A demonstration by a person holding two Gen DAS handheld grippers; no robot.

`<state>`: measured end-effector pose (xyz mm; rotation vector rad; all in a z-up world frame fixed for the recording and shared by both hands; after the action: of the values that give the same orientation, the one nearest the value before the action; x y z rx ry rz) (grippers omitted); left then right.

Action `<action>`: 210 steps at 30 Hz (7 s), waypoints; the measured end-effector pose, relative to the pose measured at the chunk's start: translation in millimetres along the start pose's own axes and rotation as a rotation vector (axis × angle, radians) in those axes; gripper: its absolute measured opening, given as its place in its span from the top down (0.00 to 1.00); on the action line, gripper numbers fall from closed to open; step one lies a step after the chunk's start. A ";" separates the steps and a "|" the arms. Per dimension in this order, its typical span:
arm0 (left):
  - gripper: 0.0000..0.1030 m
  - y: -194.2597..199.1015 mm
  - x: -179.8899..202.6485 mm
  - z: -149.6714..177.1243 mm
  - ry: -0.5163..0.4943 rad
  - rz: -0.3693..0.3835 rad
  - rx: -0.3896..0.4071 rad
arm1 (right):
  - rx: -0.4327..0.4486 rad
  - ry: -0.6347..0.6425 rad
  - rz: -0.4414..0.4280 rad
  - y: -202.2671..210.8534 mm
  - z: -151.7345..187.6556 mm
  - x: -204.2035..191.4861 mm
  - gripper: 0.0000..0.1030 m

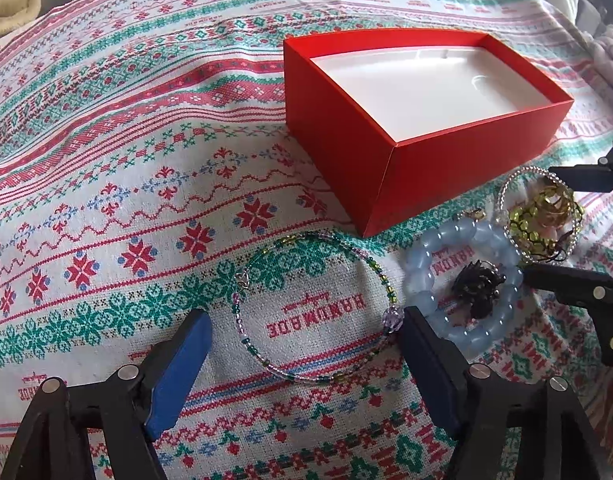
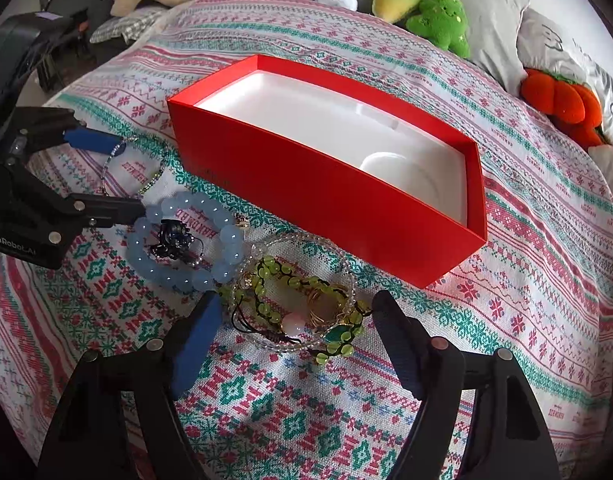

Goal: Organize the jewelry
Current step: 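Grasp the thin beaded bracelet with the left tool while the right tool grasps the silver bracelet, then lower both bracelets into the red box while both tools open to release, then grasp the light blue bead bracelet with the left tool while the right grasps the green bead bracelet, then carry both bracelets into the red box while both tools open to release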

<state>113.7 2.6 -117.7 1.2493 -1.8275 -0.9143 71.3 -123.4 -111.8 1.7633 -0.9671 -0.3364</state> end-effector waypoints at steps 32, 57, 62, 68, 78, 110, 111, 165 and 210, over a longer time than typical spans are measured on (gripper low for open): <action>0.93 28.7 -29.7 -0.5 0.159 0.046 0.012 | 0.055 -0.234 -0.158 19.1 -2.9 28.5 0.88; 0.94 74.6 31.0 -40.6 0.064 0.087 0.125 | 0.232 -0.278 -0.110 89.5 -49.9 49.5 0.97; 0.94 71.8 46.2 -49.6 0.055 0.095 0.133 | 0.245 -0.308 -0.076 97.2 -56.2 60.4 0.97; 0.94 59.5 65.7 -59.8 0.060 0.117 0.129 | 0.217 -0.397 -0.048 90.9 -51.8 79.3 0.97; 0.94 27.3 95.4 -77.6 0.100 0.217 0.087 | 0.150 -0.576 -0.070 51.2 -31.1 112.5 0.97; 0.19 45.7 96.0 -61.3 -0.018 0.042 0.038 | 0.121 -0.549 -0.033 56.2 -29.5 114.2 0.54; 0.19 47.0 94.9 -59.3 -0.018 0.036 0.038 | 0.117 -0.550 -0.031 57.8 -28.4 113.6 0.53; 0.80 6.7 27.2 11.6 0.465 0.052 -0.182 | -0.158 -0.748 -0.232 30.4 49.3 40.5 0.59; 0.92 90.2 39.3 -1.3 0.339 0.119 0.010 | 0.095 -0.668 -0.221 104.1 1.9 46.3 0.93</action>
<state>65.6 -10.0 -32.8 1.2042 -1.6173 -0.5875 52.8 -172.0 -10.4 1.8830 -1.2596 -1.0846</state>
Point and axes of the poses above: each gripper's, at about its wrist camera, not at the fingertips, and y roughly against the way its jaws point, x to its right, z to its underside, the point moved 8 cm from there along -y, roughly the way its jaws point, and after that the axes turned 15 degrees about y, right-handed, at the moved point
